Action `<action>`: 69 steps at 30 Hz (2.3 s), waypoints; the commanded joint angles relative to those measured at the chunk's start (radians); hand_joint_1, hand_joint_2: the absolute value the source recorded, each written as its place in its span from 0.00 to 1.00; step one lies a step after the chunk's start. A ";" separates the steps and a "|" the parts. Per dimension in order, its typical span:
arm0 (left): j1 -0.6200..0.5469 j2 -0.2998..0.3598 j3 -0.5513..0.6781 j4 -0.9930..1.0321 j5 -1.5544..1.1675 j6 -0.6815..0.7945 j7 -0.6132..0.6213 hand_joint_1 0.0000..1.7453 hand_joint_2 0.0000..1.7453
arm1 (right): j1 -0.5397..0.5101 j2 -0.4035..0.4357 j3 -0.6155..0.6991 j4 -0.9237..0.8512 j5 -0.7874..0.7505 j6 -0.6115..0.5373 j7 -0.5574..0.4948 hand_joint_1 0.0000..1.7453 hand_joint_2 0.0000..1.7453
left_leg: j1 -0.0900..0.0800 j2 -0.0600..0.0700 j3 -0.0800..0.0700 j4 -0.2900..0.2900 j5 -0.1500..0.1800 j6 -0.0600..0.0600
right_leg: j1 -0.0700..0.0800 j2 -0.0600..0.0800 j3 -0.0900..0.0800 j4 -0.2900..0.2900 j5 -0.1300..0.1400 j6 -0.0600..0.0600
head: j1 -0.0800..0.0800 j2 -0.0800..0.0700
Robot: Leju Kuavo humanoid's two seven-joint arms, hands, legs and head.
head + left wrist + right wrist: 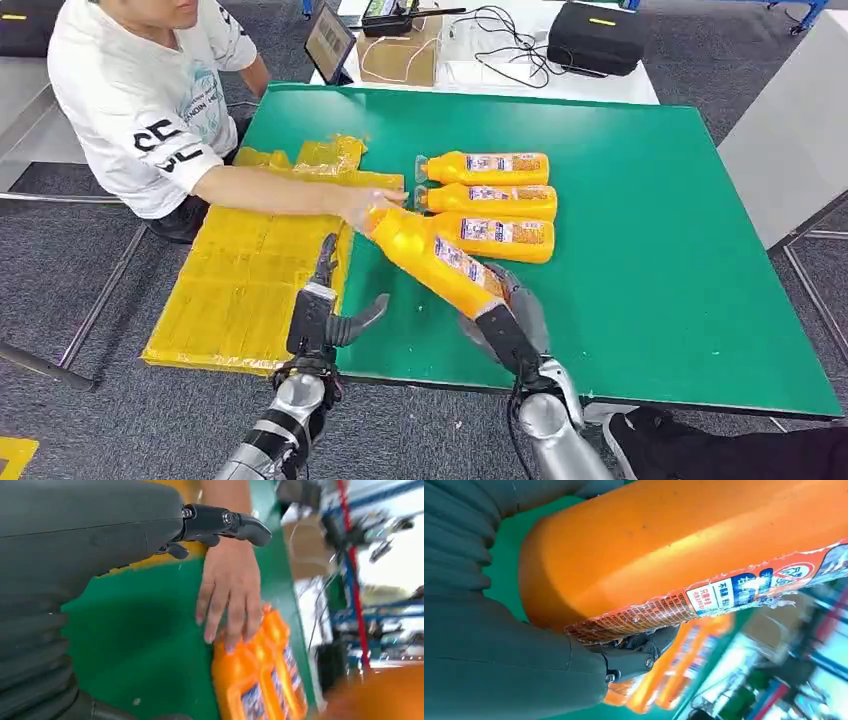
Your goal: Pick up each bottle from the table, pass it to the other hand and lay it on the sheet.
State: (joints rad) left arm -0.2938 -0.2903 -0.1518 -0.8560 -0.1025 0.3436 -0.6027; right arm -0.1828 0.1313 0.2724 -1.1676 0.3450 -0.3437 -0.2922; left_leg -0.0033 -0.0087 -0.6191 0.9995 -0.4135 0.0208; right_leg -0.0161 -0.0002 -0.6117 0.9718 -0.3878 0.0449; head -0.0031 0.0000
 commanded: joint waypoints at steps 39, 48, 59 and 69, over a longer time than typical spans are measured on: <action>-0.017 0.068 -0.095 -0.303 0.224 -0.326 0.112 0.00 1.00 | -0.053 0.060 0.168 0.134 -0.037 0.078 -0.045 1.00 1.00 | 0.000 0.001 0.000 0.000 -0.001 -0.001 | 0.000 0.000 0.000 -0.001 -0.001 -0.001 | 0.000 0.000; -0.153 0.007 -0.123 -0.126 0.234 -0.359 0.136 1.00 1.00 | -0.093 0.037 0.117 0.128 -0.045 0.078 -0.033 0.00 1.00 | 0.001 -0.001 0.005 0.001 -0.003 -0.002 | 0.001 -0.002 0.005 0.000 -0.003 -0.003 | 0.000 0.000; -0.178 0.001 -0.139 -0.095 0.246 -0.346 0.130 1.00 1.00 | -0.089 0.037 0.098 0.120 -0.045 0.100 -0.033 0.00 1.00 | -0.001 -0.001 0.000 0.000 0.000 0.000 | -0.001 -0.002 0.000 -0.001 0.000 -0.001 | 0.000 0.000; -0.333 -0.052 -0.241 0.103 0.422 -0.224 0.139 1.00 1.00 | -0.129 0.012 -0.005 0.143 -0.061 0.120 -0.028 0.00 1.00 | -0.001 -0.002 0.000 0.001 -0.001 0.000 | 0.000 -0.002 0.001 -0.001 -0.001 -0.001 | 0.000 0.000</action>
State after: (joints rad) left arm -0.5139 -0.3361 -0.3146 -0.9458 0.2913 0.0605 -0.4509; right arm -0.2547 0.1755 0.3384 -1.0876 0.2819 -0.2392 -0.3231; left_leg -0.0055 -0.0096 -0.6230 1.0001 -0.4127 0.0220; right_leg -0.0180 -0.0009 -0.6151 0.9715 -0.3868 0.0459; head -0.0027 0.0004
